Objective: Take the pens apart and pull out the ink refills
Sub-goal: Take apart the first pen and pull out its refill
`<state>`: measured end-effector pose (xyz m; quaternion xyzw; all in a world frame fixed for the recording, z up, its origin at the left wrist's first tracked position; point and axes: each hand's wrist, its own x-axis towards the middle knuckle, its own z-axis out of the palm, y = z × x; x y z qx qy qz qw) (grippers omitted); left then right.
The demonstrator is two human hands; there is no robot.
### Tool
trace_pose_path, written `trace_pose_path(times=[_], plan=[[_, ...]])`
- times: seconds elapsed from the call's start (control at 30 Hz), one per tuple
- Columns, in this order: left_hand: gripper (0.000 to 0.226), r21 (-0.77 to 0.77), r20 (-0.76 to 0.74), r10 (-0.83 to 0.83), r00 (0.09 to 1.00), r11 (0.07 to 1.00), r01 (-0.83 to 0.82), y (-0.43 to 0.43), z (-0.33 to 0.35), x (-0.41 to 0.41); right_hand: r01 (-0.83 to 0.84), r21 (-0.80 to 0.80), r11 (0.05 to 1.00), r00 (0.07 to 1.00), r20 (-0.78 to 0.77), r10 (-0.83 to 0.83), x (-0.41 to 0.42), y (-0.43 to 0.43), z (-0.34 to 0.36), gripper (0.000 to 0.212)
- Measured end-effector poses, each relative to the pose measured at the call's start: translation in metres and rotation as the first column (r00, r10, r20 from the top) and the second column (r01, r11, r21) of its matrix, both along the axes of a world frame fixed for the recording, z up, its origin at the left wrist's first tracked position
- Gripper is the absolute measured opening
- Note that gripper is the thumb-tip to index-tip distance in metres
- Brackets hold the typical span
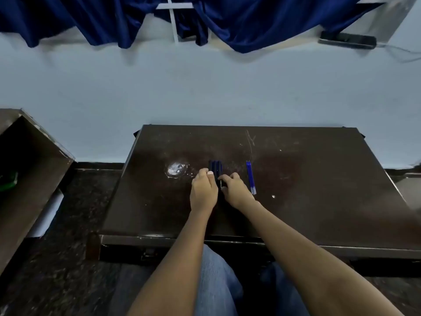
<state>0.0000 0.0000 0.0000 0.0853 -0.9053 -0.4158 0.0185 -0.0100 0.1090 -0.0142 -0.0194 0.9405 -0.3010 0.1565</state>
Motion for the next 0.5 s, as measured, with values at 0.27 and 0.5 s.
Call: trace_pose_path(times=[0.27,0.5], plan=[[0.034,0.147,-0.026,0.127,0.992,0.982,-0.122,0.007,-0.007,-0.006,0.017,0.162,0.987,1.000,0.021,-0.020,-0.003,0.002,-0.005,0.026],[0.033,0.284,0.016,0.275,0.961,0.921,-0.268,0.012,-0.012,-0.013,0.124,0.130,0.984,0.992,-0.001,-0.125,-0.016,-0.004,-0.007,0.031]])
